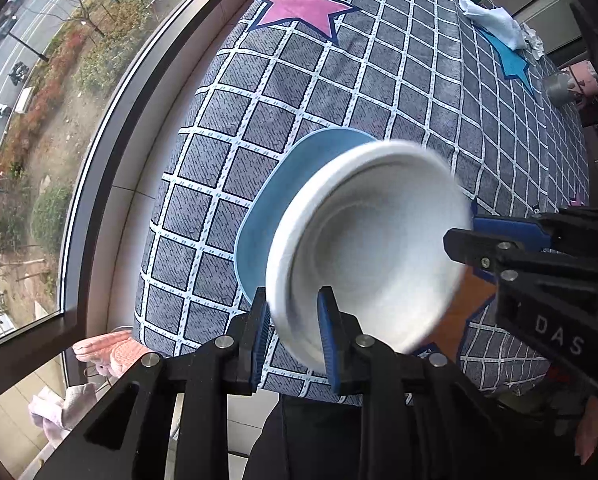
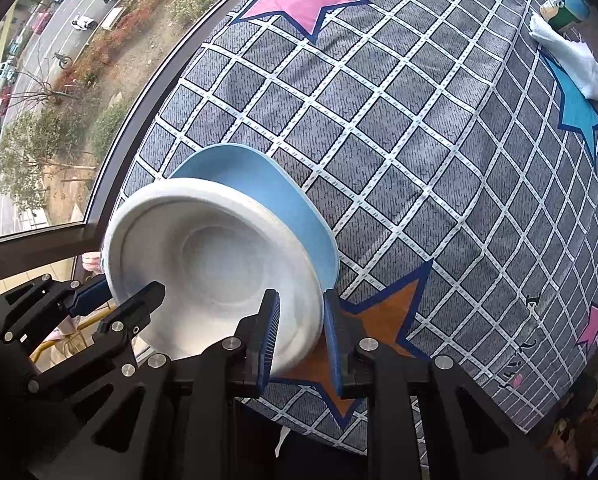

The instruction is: Organize plates and bowls

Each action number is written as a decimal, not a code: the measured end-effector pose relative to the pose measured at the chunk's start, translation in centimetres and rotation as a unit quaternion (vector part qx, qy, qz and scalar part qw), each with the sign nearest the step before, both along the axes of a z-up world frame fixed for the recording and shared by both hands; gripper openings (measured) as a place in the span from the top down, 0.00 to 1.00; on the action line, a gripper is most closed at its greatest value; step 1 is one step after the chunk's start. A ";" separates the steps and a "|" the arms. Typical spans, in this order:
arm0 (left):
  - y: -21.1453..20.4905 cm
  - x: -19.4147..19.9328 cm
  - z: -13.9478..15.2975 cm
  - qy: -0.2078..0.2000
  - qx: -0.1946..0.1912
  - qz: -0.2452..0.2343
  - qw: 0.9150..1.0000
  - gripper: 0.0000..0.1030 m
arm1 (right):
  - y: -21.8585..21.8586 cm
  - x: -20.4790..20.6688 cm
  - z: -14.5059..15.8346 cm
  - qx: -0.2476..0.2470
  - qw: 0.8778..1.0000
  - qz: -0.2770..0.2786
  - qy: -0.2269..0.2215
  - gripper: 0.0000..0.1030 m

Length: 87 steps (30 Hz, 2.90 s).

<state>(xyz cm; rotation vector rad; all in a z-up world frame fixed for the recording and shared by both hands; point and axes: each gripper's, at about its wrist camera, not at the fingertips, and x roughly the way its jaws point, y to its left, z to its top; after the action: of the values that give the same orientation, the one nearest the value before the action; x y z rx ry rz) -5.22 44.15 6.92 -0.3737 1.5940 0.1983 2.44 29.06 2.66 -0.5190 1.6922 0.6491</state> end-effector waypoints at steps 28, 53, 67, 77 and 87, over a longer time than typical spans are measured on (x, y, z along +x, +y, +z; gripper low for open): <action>0.3 -2.9 3.6 -0.033 0.068 0.012 0.997 0.21 | -3.2 -1.0 4.8 0.027 0.998 0.023 -0.060 0.34; -2.3 -3.7 5.0 -0.045 0.080 0.044 0.995 0.19 | -6.9 -0.5 5.0 0.007 0.998 0.013 -0.064 0.34; -3.0 -3.9 5.4 -0.023 0.071 0.058 0.996 0.19 | -6.9 -0.6 4.9 0.008 0.998 0.033 -0.061 0.34; -3.8 -3.9 5.4 -0.019 0.077 0.048 0.996 0.19 | -7.1 -1.0 4.8 0.008 0.997 0.040 -0.059 0.34; -4.2 -3.8 5.6 -0.022 0.076 0.050 0.996 0.19 | -8.0 -0.9 5.1 0.009 0.998 0.032 -0.061 0.34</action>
<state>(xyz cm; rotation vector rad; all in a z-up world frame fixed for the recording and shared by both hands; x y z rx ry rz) -9.02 39.91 12.49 -0.3367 1.5065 0.3826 1.58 21.07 7.78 -0.5905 1.5587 0.6634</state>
